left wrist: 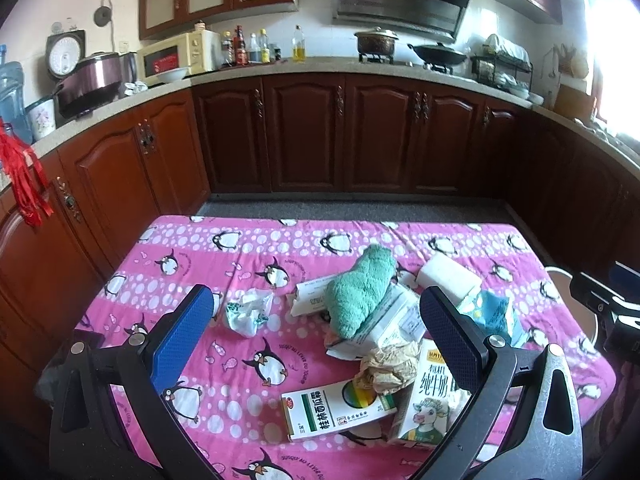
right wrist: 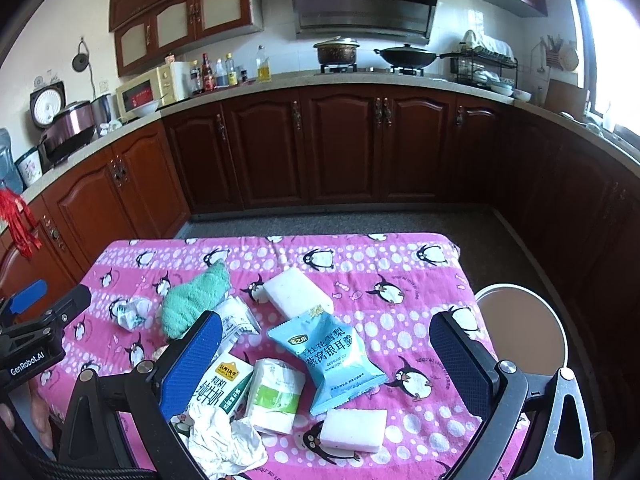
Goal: Collect trash
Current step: 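Grasp the crumpled brown paper with the left tool while the right tool grasps white tissue, then carry both held papers over the white bin and open both tools, then grasp the green towel with the left tool while the right tool grasps the blue packet, then move both held items over the white bin and open both tools, then return both tools to the table and reach toward remaining trash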
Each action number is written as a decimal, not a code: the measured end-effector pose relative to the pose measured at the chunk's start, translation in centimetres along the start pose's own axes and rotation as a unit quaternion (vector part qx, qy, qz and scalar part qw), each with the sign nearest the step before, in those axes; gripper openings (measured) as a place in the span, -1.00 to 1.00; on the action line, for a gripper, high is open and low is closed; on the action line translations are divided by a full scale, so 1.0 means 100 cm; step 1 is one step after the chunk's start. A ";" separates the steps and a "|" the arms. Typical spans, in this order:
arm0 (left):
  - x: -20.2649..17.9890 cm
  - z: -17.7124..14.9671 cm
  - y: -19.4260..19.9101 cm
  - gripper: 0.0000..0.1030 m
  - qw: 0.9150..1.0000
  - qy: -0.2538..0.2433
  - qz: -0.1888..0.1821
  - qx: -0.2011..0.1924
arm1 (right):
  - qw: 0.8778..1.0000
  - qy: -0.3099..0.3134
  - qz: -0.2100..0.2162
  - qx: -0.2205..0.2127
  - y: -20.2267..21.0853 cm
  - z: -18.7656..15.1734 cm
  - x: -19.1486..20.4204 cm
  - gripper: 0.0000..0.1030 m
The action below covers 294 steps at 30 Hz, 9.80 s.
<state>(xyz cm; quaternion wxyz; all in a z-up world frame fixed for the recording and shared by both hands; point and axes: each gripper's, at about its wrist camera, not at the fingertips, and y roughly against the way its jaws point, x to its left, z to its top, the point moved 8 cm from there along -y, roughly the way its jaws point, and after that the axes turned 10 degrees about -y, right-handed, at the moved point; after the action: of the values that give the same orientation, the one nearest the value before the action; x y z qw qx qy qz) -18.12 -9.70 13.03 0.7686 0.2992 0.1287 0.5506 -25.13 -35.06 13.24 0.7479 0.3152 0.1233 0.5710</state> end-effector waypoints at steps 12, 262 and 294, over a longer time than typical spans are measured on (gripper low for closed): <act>0.011 -0.036 -0.032 0.99 0.991 -0.041 -0.103 0.070 | 0.990 0.016 0.075 0.119 -0.038 -0.037 0.015 0.99; -0.435 0.012 -0.167 0.12 0.882 -0.120 -0.374 0.259 | 0.943 -0.222 -0.141 0.204 -0.113 -0.091 -0.373 0.26; -0.362 0.038 -0.125 0.12 0.916 -0.121 -0.328 0.196 | 0.958 -0.192 -0.137 0.166 -0.066 -0.059 -0.333 0.27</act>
<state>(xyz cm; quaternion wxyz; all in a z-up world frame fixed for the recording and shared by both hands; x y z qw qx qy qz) -19.56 -47.03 3.73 0.8415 0.4495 0.2310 0.1908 -33.83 -65.12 -1.16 0.7656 0.5186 0.1129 0.3634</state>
